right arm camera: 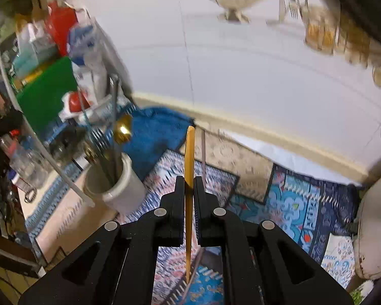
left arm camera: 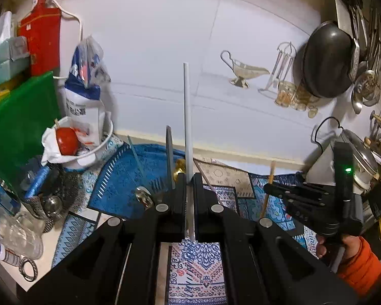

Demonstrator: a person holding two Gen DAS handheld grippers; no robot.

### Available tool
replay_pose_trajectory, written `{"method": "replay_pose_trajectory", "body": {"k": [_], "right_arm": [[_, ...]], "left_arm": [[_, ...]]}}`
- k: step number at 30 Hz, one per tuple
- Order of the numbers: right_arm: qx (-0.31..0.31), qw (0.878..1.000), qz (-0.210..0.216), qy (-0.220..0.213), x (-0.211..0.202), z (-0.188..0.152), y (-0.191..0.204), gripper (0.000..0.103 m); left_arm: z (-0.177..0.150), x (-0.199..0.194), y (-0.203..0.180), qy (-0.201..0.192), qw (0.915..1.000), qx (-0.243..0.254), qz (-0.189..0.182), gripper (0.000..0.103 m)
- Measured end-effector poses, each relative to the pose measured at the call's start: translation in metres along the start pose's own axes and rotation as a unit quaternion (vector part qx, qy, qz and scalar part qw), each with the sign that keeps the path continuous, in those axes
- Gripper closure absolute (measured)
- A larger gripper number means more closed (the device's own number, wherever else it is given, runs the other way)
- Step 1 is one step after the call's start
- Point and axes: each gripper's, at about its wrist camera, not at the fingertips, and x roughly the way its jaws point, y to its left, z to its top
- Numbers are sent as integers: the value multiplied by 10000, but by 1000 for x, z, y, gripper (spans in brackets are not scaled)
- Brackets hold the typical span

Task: Organize utensils
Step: 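Lower the white stick into the cup with the left tool while the right tool lowers the yellow stick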

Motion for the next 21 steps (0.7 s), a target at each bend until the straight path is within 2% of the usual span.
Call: {"method": "replay_pose_trajectory", "body": {"k": [12, 16, 21], "right_arm": [[-76, 9931, 447, -1081, -40, 66, 36, 97], [-164, 9901, 631, -1245, -42, 83, 54, 97], [-283, 9904, 775, -1112, -22, 88, 72, 97]], "left_arm": [[22, 6, 21, -187, 9996, -96, 212, 100], [21, 20, 30, -63, 9996, -136, 224, 100], [15, 43, 43, 211, 9992, -252, 206, 100]]}}
